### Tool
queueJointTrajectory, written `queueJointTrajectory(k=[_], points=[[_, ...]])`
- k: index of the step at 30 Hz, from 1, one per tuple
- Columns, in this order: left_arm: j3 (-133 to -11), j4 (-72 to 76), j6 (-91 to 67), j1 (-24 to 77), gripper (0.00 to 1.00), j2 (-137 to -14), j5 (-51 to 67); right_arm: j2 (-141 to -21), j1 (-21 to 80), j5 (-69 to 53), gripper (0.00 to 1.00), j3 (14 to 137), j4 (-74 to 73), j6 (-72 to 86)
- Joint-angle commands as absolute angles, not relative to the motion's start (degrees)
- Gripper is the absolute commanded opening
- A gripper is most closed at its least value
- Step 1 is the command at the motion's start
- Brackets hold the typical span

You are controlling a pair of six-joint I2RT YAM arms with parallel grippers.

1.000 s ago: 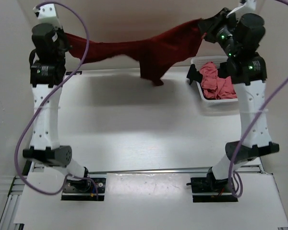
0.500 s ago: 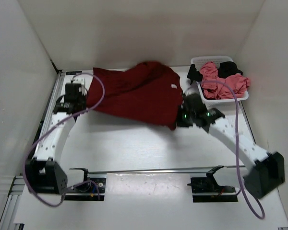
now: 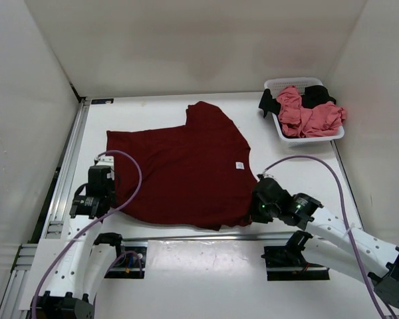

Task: Fold and stack the t-shirts
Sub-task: Flatten out the tshirt, then fold the flattened tshirt in 1/3 of the way

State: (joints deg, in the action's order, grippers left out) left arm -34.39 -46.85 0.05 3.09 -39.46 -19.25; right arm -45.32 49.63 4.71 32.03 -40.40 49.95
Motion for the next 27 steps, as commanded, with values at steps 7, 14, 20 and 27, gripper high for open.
queueJointTrajectory(k=[7, 14, 20, 27], points=[[-35.1, -58.7, 0.0, 2.9, 0.1, -36.4, -29.1, -54.7, 47.0, 12.3, 0.0, 46.6, -43.2, 42.7], [-33.0, -54.2, 0.0, 2.9, 0.1, -38.6, -29.6, -65.3, 40.6, 10.4, 0.0, 50.6, -34.5, 34.6], [-39.1, -41.9, 0.0, -0.2, 0.1, -53.5, -22.7, -81.6, 29.6, 1.9, 0.0, 61.7, -29.4, 26.6], [-48.8, -38.7, 0.0, -6.3, 0.1, -68.6, -19.1, -96.0, 25.6, -0.4, 0.0, 73.8, -29.4, 22.9]])
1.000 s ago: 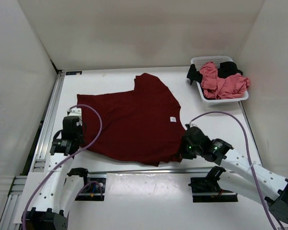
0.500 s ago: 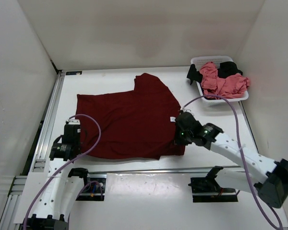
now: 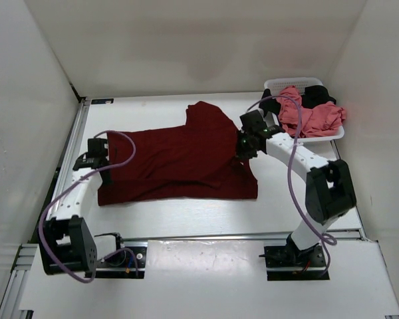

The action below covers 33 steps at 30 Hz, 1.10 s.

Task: Fold and stack the t-shirts
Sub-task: Fold the flattened tshirt in 1/3 of the way

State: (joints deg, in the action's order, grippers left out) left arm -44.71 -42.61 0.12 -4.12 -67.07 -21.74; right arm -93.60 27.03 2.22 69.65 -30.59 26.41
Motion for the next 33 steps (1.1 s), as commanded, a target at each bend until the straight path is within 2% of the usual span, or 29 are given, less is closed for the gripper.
queueJointTrajectory(k=[1, 11, 24, 27, 29, 30, 32, 33], points=[[-49.5, -38.7, 0.0, -6.3, 0.1, -70.5, -18.6, -96.8, 25.6, -0.4, 0.0, 75.3, -29.4, 22.9], [-52.5, -35.7, 0.0, -6.9, 0.1, -82.6, -19.9, -103.7, 21.5, -5.2, 0.0, 79.4, -29.4, 21.9], [-59.8, -32.8, 0.0, -8.2, 0.1, -89.7, -21.2, -111.7, 21.5, -6.3, 0.02, 86.7, -33.7, 20.8], [-61.2, -32.3, 0.0, -7.6, 0.1, -93.0, -22.8, -112.4, 21.5, -5.8, 0.09, 87.2, -33.7, 20.8], [-62.5, -32.3, 0.0, -7.6, 0.1, -94.3, -25.5, -112.9, 21.5, -5.8, 0.26, 87.9, -33.7, 20.8], [-62.5, -32.3, 0.0, -7.6, 0.1, -94.8, -26.9, -112.9, 21.5, -6.4, 0.38, 88.7, -33.7, 20.8], [-63.3, -32.3, 0.0, -7.6, 0.22, -95.4, -27.4, -112.9, 21.0, -6.4, 0.55, 89.9, -34.2, 20.8], [-64.8, -32.3, 0.0, -8.1, 0.33, -95.4, -27.4, -112.9, 21.0, -5.4, 0.6, 90.6, -34.2, 20.8]])
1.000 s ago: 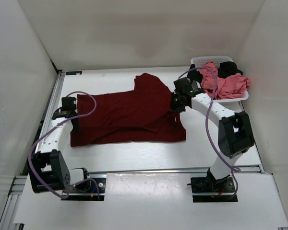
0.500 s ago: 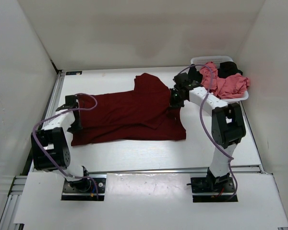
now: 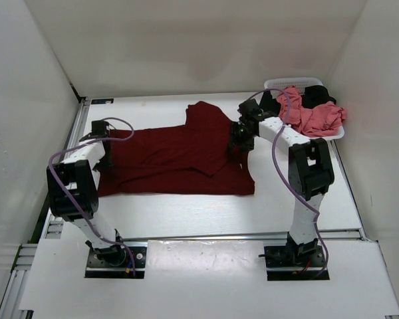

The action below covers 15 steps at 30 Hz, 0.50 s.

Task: Fold and stack the t-shirts
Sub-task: Fold the flattened tshirt in 1/3 of the way

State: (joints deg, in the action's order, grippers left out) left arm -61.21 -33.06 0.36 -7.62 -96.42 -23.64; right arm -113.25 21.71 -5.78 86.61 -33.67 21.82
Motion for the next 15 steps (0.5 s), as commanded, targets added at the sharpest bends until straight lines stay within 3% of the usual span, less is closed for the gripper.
queueJointTrajectory(k=[1, 2, 6, 10, 15], points=[[-65.3, -32.3, 0.0, -8.1, 0.5, -95.4, -27.4, -111.5, 21.0, -4.7, 0.64, 92.2, -35.4, 20.8], [-66.0, -32.3, 0.0, -8.1, 0.74, -94.5, -28.2, -110.7, 21.0, -4.1, 0.65, 93.0, -36.1, 20.8], [-70.0, -40.8, 0.0, -10.6, 0.97, -89.7, -25.2, -102.6, 19.3, -2.2, 0.67, 91.9, -39.8, 22.7], [-75.7, -54.9, 0.0, -17.3, 1.0, -88.0, -10.3, -94.9, 16.1, -3.3, 0.67, 80.2, -43.0, 23.2], [-61.6, -54.2, 0.0, -17.3, 1.0, -84.3, -5.5, -86.1, 13.0, -11.6, 0.67, 63.7, -39.8, 23.7]])
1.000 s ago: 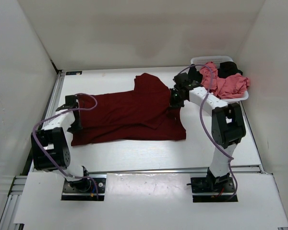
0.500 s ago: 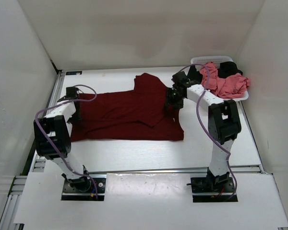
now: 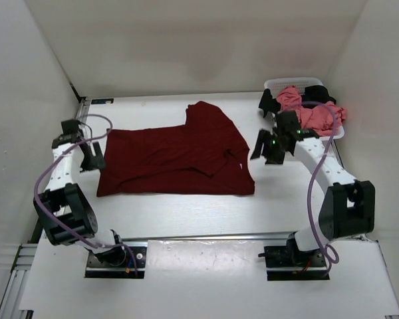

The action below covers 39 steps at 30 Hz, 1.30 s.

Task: Fold and stack the t-shirts
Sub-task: Fold the flattened tshirt in 1/3 of the way

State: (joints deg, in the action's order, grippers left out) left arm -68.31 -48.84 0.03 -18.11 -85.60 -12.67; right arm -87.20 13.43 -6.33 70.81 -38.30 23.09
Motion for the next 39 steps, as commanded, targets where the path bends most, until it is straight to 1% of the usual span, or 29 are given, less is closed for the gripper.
queueJointTrajectory(k=[1, 3, 8, 12, 14, 17, 18, 21, 23, 24, 25, 27, 28, 29, 31, 32, 34, 35, 38, 39], points=[[-60.3, -53.2, 0.0, -17.3, 1.0, -84.3, -5.5, -85.2, 12.2, -14.2, 0.67, 59.3, -37.9, 24.4], [-58.5, -49.5, 0.0, -17.3, 1.0, -84.3, -4.4, -83.9, 12.2, -15.1, 0.67, 56.3, -36.4, 26.4], [-58.4, -46.8, 0.0, -17.3, 1.0, -87.4, 0.7, -81.8, 11.7, -16.3, 0.67, 47.8, -30.4, 30.8], [-57.7, -44.5, 0.0, -17.3, 0.99, -87.5, 3.7, -80.8, 11.7, -17.8, 0.67, 41.8, -24.3, 33.0], [-57.1, -43.9, 0.0, -17.3, 0.98, -89.2, 3.7, -80.8, 11.7, -17.0, 0.67, 40.5, -21.6, 33.9], [-55.8, -43.2, 0.0, -17.9, 0.93, -92.2, -1.5, -83.7, 11.7, -17.0, 0.66, 39.9, -20.2, 35.9], [-55.0, -42.3, 0.0, -17.9, 0.93, -92.2, -2.1, -83.7, 11.7, -17.0, 0.66, 39.9, -20.2, 35.9], [-54.0, -40.6, 0.0, -19.4, 0.9, -92.2, -2.1, -85.2, 11.7, -16.4, 0.66, 39.9, -18.6, 37.0], [-54.0, -40.6, 0.0, -19.9, 0.87, -92.2, -1.4, -87.1, 11.7, -15.5, 0.63, 40.5, -18.1, 37.0], [-53.4, -40.6, 0.0, -20.0, 0.84, -92.2, -0.8, -87.1, 11.7, -15.5, 0.6, 40.5, -18.1, 37.7], [-53.3, -40.6, 0.0, -20.5, 0.75, -92.2, -0.8, -87.9, 11.7, -15.5, 0.55, 41.0, -18.1, 37.7], [-53.3, -40.6, 0.0, -20.5, 0.67, -92.2, -0.8, -88.5, 11.7, -15.5, 0.49, 41.6, -17.6, 38.3], [-53.3, -40.6, 0.0, -20.5, 0.59, -92.9, -0.8, -88.5, 11.7, -14.9, 0.46, 41.6, -17.6, 38.3], [-53.3, -40.6, 0.0, -21.1, 0.54, -92.9, -0.8, -88.5, 11.7, -14.3, 0.37, 41.6, -17.6, 38.3], [-53.3, -40.6, 0.0, -21.1, 0.44, -93.5, -0.8, -88.5, 11.7, -14.3, 0.24, 41.6, -18.4, 38.8], [-53.3, -40.6, 0.0, -21.6, 0.32, -93.5, -0.8, -88.5, 11.7, -13.7, 0.13, 40.8, -18.9, 38.8], [-53.3, -40.6, 0.0, -22.3, 0.14, -94.9, -0.8, -88.0, 11.7, -13.7, 0.05, 40.1, -18.9, 38.8], [-54.0, -40.6, 0.0, -22.3, 0.1, -94.9, -0.8, -87.5, 11.7, -13.7, 0.0, 39.4, -18.9, 38.8], [-54.6, -40.6, 0.0, -23.5, 0.1, -95.5, -3.9, -85.4, 11.0, -13.7, 0.0, 38.8, -22.0, 37.8], [-54.6, -40.6, 0.0, -24.2, 0.1, -93.7, -4.9, -84.8, 11.0, -13.7, 0.0, 39.6, -23.5, 37.2]])
